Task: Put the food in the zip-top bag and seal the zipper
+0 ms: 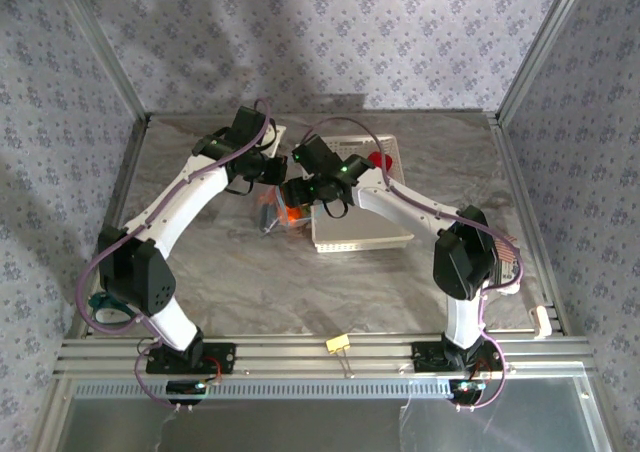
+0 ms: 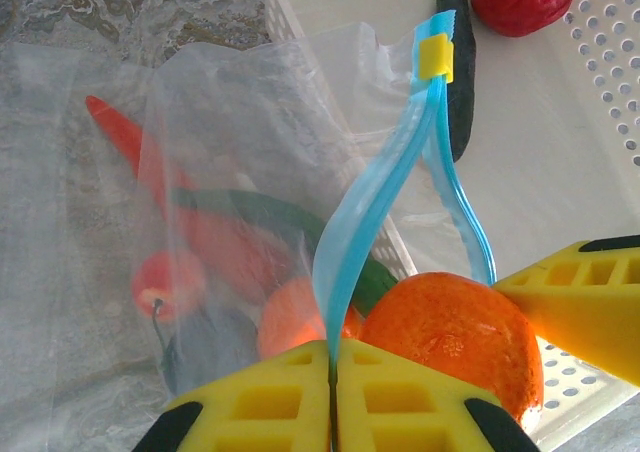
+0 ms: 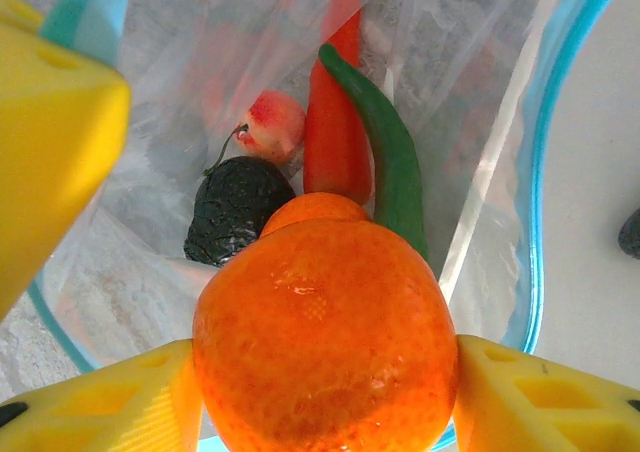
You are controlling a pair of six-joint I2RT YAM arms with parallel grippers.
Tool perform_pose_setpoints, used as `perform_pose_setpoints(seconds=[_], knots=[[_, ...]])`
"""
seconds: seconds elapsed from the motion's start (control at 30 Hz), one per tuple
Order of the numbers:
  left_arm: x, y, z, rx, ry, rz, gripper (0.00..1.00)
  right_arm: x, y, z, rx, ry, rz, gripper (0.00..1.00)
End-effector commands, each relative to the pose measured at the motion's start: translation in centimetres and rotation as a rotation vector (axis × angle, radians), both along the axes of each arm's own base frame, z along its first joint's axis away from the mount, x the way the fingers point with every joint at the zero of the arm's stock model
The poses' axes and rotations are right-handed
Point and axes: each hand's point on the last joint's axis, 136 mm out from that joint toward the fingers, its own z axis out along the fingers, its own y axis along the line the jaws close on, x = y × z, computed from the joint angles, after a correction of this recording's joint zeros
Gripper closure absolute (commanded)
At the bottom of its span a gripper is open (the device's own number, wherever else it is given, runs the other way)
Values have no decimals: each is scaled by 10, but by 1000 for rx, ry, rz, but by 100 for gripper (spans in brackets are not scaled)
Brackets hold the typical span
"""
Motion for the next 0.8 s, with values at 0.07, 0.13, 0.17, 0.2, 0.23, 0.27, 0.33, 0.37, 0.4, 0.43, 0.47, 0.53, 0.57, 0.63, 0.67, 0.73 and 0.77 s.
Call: perform_pose_setpoints(seconds=[0.07,0.13,0.17,0.2,0.23,0.27,0.33,0.37,0.4,0.43,0.47,0.53,0.57,0.63,0.67,0.73,0.77], knots=[[-7,1,17,-23,-24,-18,90,4,-10,2,-24,10,-33,35],[-7,2,18,-22,-27,-17,90,4,-13,6,-25,4,-41,34],[-8,2,19,-24,-27,-18,90,4,-16,9,-23,-1,-46,33],[-8,2,20,-23,-31,-18,90,4,-18,12,-22,-7,-49,32],[-8,2,20,-23,-31,-19,90,4,-21,15,-20,-12,-54,32],[-8,3,21,-24,-33,-18,90,4,-24,19,-14,-20,-59,31],[-8,3,21,-24,-34,-18,90,4,-29,26,-3,-31,-69,29],[-8,3,22,-26,-35,-18,90,4,-32,29,2,-36,-74,29],[-8,3,21,-26,-35,-18,90,4,-33,32,9,-39,-73,29],[-8,2,21,-26,-34,-18,90,4,-35,34,16,-40,-74,29],[-8,2,21,-27,-34,-19,90,4,-35,35,27,-35,-70,29],[-8,2,21,-29,-36,-18,90,4,-32,37,55,-26,-60,29],[-8,2,21,-31,-35,-19,90,5,-30,39,68,-23,-61,29],[-9,1,22,-35,-35,-19,90,7,-32,41,78,-24,-79,29],[-9,1,23,-35,-35,-20,90,9,-37,42,74,-25,-100,29],[-10,3,23,-32,-38,-20,90,13,-50,41,61,-29,-155,29],[-11,3,24,-31,-41,-20,90,15,-60,38,43,-29,-193,30]])
